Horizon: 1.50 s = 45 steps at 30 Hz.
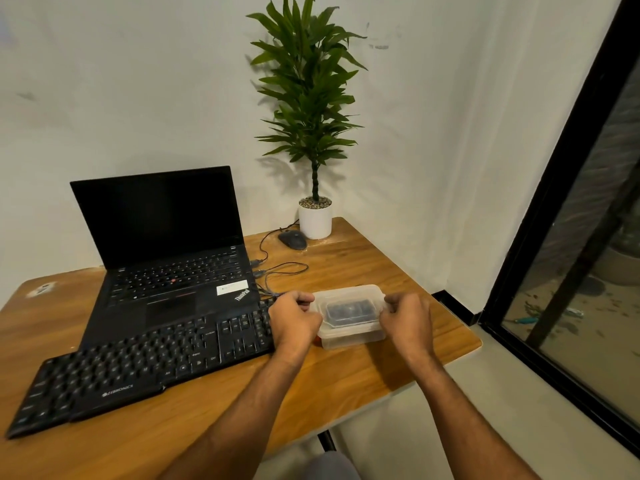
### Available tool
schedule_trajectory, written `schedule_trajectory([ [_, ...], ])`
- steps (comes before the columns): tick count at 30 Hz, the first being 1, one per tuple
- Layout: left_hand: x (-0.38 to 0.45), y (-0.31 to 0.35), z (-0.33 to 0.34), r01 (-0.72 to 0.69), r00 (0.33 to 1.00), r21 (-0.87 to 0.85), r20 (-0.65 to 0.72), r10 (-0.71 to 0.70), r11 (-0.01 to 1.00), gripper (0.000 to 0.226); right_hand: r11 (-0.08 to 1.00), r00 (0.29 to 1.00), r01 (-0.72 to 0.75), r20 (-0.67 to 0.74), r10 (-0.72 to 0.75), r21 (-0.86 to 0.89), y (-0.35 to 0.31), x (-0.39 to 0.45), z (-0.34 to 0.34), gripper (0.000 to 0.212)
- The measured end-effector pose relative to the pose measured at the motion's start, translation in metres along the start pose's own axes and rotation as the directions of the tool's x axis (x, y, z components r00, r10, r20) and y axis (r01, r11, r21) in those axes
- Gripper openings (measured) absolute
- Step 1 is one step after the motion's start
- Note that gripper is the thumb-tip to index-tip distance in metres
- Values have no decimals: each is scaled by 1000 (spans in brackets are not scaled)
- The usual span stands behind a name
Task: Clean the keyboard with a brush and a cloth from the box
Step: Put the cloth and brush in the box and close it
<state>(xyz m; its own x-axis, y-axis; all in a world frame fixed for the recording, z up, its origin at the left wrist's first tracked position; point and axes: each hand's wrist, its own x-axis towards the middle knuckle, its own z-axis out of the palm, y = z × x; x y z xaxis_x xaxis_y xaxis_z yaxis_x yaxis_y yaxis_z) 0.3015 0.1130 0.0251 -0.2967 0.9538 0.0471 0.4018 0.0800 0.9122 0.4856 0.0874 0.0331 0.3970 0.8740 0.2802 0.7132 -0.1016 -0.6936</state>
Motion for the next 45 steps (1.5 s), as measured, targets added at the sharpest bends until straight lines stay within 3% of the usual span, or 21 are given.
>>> schedule_trajectory([
  [6, 3, 6, -2, -77, 997, 178, 41, 70, 981, 35, 999, 999, 12, 47, -10, -42, 0, 9, -4, 25],
  [9, -1, 11, 0, -257, 965, 339, 138, 223, 905, 42, 1000, 997, -17, 75, 19, -18, 3, 18, -7, 19],
  [12, -7, 13, 5, -482, 876, 448, 266, 403, 753, 46, 965, 962, -245, 149, 229, 94, 9, 31, -7, 21],
  [14, -9, 13, 11, -569, 822, 454, 338, 458, 686, 43, 874, 885, -433, 289, 365, 220, 12, 35, -7, 20],
  [17, -8, 10, 17, -559, 823, 441, 401, 404, 702, 46, 682, 756, -630, 493, 431, 371, 10, 34, -13, 16],
  [19, -9, 6, 21, -547, 826, 439, 424, 373, 713, 57, 653, 737, -652, 523, 428, 384, 14, 35, -15, 20],
  [23, -9, -1, 25, -557, 821, 433, 415, 391, 709, 56, 651, 756, -641, 479, 447, 406, 14, 40, -13, 26],
  [28, -8, -3, 27, -557, 822, 429, 408, 397, 711, 56, 829, 870, -472, 312, 383, 298, 6, 36, -3, 11],
  [31, -7, -3, 27, -556, 824, 434, 403, 399, 709, 56, 961, 948, -269, 194, 251, 71, 2, 32, 0, 4],
  [33, -6, -3, 27, -559, 821, 432, 406, 401, 708, 56, 986, 974, -157, 154, 164, -58, 0, 28, 5, 12],
  [36, -7, -2, 26, -549, 826, 429, 406, 390, 717, 58, 985, 985, -57, 151, 82, -163, -4, 18, 6, 22],
  [41, -10, -4, 24, -494, 865, 385, 310, 394, 780, 64, 912, 957, 281, 161, -242, -298, -5, 5, 12, 40],
  [45, -20, -7, 20, -405, 913, 364, 205, 352, 839, 67, 848, 878, 458, 287, -383, -267, -11, 2, 18, 19],
])
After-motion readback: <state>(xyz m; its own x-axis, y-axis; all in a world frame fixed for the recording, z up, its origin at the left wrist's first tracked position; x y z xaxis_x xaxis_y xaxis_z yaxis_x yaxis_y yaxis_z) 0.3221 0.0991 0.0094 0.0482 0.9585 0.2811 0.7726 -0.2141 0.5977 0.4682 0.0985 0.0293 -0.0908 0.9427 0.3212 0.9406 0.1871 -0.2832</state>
